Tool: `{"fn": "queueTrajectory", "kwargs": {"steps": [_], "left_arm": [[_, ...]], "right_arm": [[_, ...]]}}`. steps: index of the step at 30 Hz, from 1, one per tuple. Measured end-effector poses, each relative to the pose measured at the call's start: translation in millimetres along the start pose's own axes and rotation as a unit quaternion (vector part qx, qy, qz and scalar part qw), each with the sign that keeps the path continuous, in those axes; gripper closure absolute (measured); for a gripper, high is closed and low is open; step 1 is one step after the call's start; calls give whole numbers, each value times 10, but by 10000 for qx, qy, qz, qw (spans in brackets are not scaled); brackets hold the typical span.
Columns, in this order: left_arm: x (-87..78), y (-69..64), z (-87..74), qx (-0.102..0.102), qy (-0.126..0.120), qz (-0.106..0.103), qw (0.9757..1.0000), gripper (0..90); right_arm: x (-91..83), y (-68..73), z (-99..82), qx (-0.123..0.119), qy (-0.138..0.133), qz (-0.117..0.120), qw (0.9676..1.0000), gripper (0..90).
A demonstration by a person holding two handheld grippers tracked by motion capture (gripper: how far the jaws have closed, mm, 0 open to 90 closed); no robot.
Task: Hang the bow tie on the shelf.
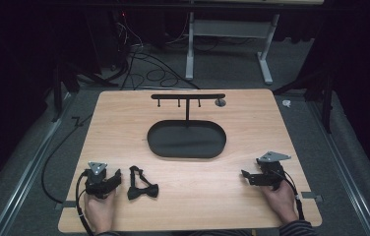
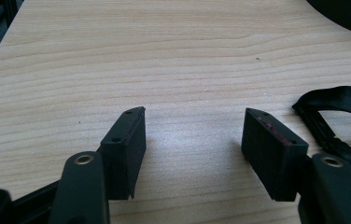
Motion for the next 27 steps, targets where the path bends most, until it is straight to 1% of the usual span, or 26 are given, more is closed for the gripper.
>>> {"fn": "queueTrajectory", "kwargs": {"steps": [22, 27], "left_arm": [[0, 0, 0, -8, 2, 13, 10000, 408], [2, -7, 2, 26, -4, -60, 10000, 394]], "right_arm": [[1, 0, 1, 0, 0, -1, 10000, 206], [1, -3, 1, -20, 0, -3, 10000, 206]]}}
Point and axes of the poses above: each handheld gripper's, and its own axes: x roughly forward along the jaws, z roughly out of its top, y roughly to its left, the point moved 6 cm from there along x, roughly forward along the jaws, and after that the axes turned 5 degrees about x, right-handed, at the moved point
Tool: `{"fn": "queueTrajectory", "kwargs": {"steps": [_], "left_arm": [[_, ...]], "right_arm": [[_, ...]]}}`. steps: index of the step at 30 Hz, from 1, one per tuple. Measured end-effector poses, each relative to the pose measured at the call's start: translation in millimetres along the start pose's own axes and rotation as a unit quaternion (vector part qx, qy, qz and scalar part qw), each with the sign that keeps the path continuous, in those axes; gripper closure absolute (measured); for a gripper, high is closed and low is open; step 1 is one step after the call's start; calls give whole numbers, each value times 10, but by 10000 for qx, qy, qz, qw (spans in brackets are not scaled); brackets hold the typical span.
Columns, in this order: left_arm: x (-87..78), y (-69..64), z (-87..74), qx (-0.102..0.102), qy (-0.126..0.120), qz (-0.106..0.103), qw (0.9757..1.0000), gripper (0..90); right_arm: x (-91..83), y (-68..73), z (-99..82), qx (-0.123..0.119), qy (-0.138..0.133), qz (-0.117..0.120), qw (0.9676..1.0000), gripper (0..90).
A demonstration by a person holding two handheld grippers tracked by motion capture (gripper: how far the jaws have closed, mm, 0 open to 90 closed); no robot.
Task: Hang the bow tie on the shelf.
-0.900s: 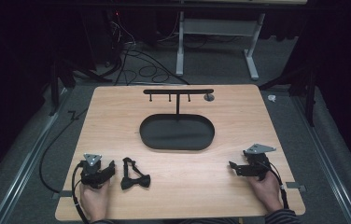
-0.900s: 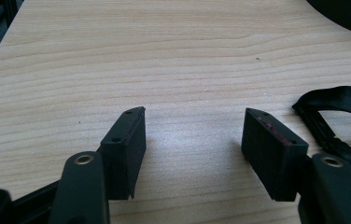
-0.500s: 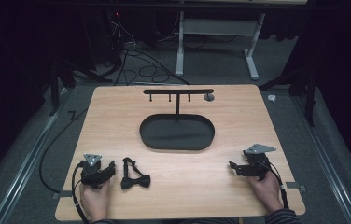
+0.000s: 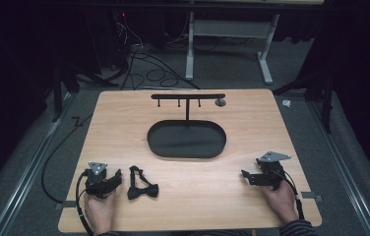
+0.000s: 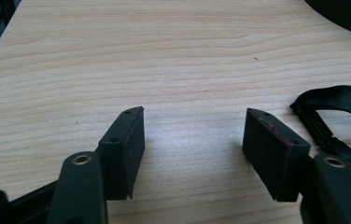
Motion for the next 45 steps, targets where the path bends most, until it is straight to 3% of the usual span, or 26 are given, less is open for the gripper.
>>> {"fn": "queueTrajectory", "kwargs": {"steps": [2, 9, 12, 16, 20, 24, 30, 38, 45], "left_arm": [[-5, 2, -1, -9, -22, -108, 9999, 390], [-9, 12, 0, -55, -36, -157, 9999, 400], [-24, 30, 16, -194, 23, -283, 9994, 419], [-79, 38, 55, -298, -122, -372, 9988, 430], [-132, 19, 86, -279, -165, -461, 9984, 434], [-208, -19, 129, -379, -297, -708, 9963, 431], [-319, -169, 171, -255, -321, -980, 9943, 429], [-325, -385, 125, -94, -24, -1266, 9919, 429], [-290, -485, 96, 44, 138, -1301, 9914, 441]], "right_arm": [[0, 0, 0, 0, 0, 0, 10000, 206], [-1, 3, -2, 24, 10, 0, 10000, 206], [-1, 3, -2, 25, 10, 0, 10000, 206], [-1, 3, -1, 25, 10, 0, 10000, 206], [-1, 3, -1, 21, 10, 1, 10000, 206], [-1, 3, -1, 21, 9, 1, 10000, 206], [-2, 3, -2, 26, 11, 0, 10000, 206], [-1, 1, 0, 10, 6, 1, 10000, 206], [-1, 3, -1, 23, 9, 0, 10000, 206]]}}
Point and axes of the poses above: each handheld gripper's, and its own axes: x roughly forward along the jaws, z roughly out of its top, y roughly to its left, the point moved 6 cm from there along x, roughly forward along the jaws, and after that the axes turned 5 degrees about x, right-handed, at the moved point
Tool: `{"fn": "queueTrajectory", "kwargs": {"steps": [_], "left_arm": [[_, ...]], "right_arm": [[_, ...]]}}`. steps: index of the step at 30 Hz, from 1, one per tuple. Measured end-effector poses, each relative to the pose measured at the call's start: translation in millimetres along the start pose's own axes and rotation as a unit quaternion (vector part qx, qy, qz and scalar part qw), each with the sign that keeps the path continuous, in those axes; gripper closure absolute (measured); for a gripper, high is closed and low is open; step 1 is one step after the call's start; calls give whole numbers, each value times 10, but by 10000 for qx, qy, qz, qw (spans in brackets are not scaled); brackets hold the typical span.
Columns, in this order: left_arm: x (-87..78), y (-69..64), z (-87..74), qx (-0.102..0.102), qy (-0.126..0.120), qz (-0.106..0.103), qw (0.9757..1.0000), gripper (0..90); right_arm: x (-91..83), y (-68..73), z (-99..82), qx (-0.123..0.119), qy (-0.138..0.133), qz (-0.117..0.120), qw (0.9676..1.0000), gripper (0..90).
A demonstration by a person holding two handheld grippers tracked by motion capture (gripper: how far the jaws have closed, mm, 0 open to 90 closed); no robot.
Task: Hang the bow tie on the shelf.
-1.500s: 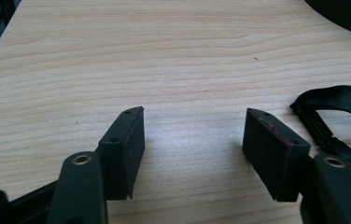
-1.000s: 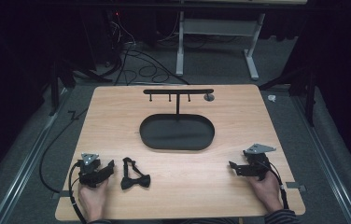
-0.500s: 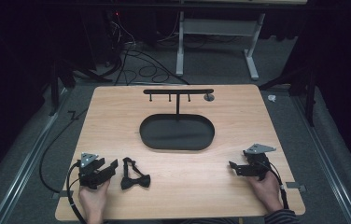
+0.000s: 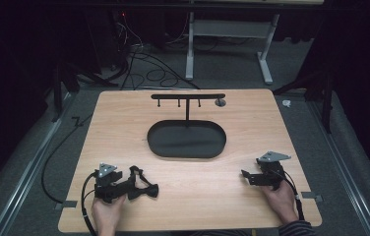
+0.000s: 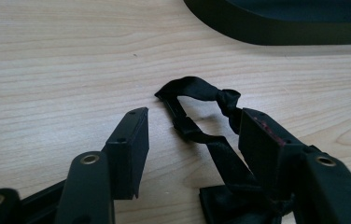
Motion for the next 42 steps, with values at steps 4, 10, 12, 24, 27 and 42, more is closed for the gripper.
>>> {"fn": "queueTrajectory", "kwargs": {"steps": [4, 10, 12, 24, 27, 42], "left_arm": [[58, -15, -27, -46, 142, 63, 9999, 452], [128, -23, -74, -2, 286, 139, 9995, 506], [142, -21, -87, 19, 247, 259, 9994, 522], [137, -25, -130, 285, 100, 673, 9973, 702], [133, -26, -137, 299, 84, 729, 9969, 739], [91, -51, -108, 294, 16, 421, 9987, 880]], "right_arm": [[0, 0, 0, -2, -1, 0, 10000, 206], [0, 0, 0, 3, 1, 1, 10000, 206], [0, 0, 0, -3, 0, 1, 10000, 206], [0, 0, 0, 2, 1, 1, 10000, 206], [0, 0, 0, 1, 2, 0, 10000, 206], [1, 1, 1, 5, -10, 0, 10000, 206]]}}
Point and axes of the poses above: each handheld gripper's, and its own axes: x roughly forward along the jaws, z roughly out of its top, y roughly to its left, the point moved 6 cm from there along x, roughly forward along the jaws, and after that the axes turned 5 degrees about x, right-handed, at the moved point
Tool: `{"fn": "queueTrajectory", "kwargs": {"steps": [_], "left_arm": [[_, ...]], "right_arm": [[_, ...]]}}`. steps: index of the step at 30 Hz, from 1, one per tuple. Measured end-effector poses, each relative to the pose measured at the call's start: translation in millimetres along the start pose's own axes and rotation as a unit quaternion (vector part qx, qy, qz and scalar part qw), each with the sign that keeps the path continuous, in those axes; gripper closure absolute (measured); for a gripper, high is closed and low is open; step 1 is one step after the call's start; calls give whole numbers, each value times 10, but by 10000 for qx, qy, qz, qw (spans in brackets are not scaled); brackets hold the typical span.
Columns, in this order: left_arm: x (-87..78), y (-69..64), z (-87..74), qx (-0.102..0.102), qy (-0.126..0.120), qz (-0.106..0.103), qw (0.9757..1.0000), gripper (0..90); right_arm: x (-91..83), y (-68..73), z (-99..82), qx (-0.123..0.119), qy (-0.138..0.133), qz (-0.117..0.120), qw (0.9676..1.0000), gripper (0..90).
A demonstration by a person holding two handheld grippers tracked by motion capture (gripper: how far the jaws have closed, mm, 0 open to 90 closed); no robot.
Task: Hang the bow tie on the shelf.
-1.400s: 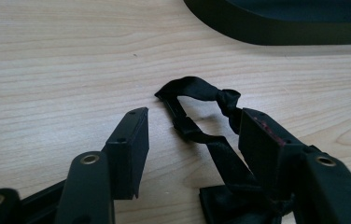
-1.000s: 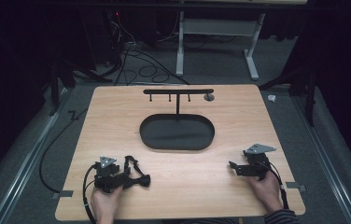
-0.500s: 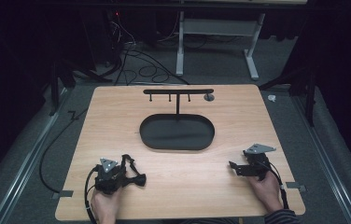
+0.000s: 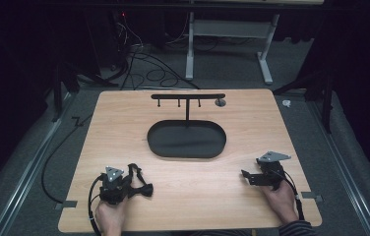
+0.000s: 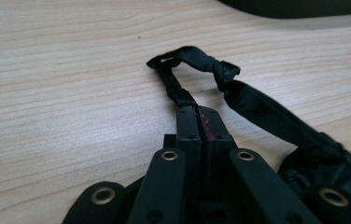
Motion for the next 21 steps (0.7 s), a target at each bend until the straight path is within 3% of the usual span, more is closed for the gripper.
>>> {"fn": "queueTrajectory", "kwargs": {"steps": [13, 21], "left_arm": [[-176, -123, 295, 350, -287, -50, 9990, 883], [-314, -265, 552, 635, -526, -97, 9966, 884]], "right_arm": [[0, -2, 1, -17, -3, 3, 10000, 206], [-1, 0, -1, -10, 1, 7, 10000, 205]]}}
Point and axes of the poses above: each handheld gripper's, and its own axes: x roughly forward along the jaws, z roughly out of its top, y roughly to its left, the point moved 6 cm from there along x, roughly forward along the jaws, and after that the axes turned 5 degrees about x, right-handed, at the moved point
